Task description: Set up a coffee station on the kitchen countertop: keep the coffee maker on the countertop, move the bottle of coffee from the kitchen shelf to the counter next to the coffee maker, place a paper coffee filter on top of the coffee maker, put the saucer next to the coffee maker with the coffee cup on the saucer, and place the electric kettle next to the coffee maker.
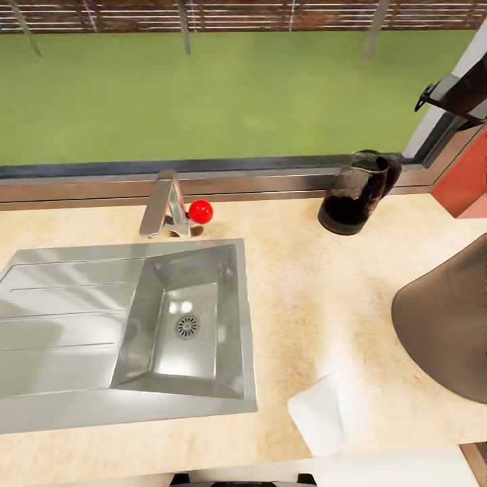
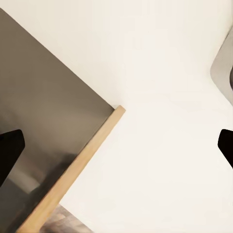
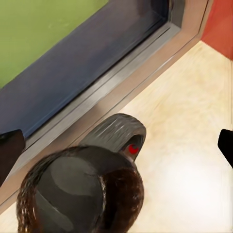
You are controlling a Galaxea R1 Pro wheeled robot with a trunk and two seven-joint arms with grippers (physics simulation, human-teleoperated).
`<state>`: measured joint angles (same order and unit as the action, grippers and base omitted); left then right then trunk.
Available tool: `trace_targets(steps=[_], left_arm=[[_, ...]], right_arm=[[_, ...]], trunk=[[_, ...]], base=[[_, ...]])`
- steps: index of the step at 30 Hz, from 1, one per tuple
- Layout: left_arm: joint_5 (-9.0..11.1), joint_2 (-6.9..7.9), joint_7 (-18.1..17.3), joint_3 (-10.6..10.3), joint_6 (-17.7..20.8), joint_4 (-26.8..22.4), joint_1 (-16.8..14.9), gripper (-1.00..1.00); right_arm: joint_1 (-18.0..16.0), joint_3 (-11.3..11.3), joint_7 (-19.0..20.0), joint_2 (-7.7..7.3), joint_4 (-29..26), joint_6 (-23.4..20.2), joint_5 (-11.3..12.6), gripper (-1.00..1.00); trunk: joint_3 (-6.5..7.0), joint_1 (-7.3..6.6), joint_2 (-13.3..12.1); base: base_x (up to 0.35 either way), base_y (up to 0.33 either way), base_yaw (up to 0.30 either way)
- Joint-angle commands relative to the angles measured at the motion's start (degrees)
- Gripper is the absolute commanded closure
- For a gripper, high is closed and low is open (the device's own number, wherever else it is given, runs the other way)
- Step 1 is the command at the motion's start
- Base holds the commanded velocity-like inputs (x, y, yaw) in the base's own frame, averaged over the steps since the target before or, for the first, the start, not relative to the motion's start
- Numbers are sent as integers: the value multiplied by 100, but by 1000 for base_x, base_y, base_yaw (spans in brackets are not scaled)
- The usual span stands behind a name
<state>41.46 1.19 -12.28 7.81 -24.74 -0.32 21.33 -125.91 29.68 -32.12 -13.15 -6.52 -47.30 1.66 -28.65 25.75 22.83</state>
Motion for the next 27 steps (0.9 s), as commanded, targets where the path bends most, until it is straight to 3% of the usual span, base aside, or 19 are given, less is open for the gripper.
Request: trace_targets(steps=[1,27], left_arm=[[11,1,-47,45,-1,-3,2,-100],[11,4,-47,42,-1,-4,3,-100]], right_arm=[[-4,12,-31,2,-5,-15,18,-100],[-4,18,-31,4,45,-7,25,-100]], trunk=[[-7,3,9],[-7,3,9]], base=[[0,-63,0],[0,19,0]])
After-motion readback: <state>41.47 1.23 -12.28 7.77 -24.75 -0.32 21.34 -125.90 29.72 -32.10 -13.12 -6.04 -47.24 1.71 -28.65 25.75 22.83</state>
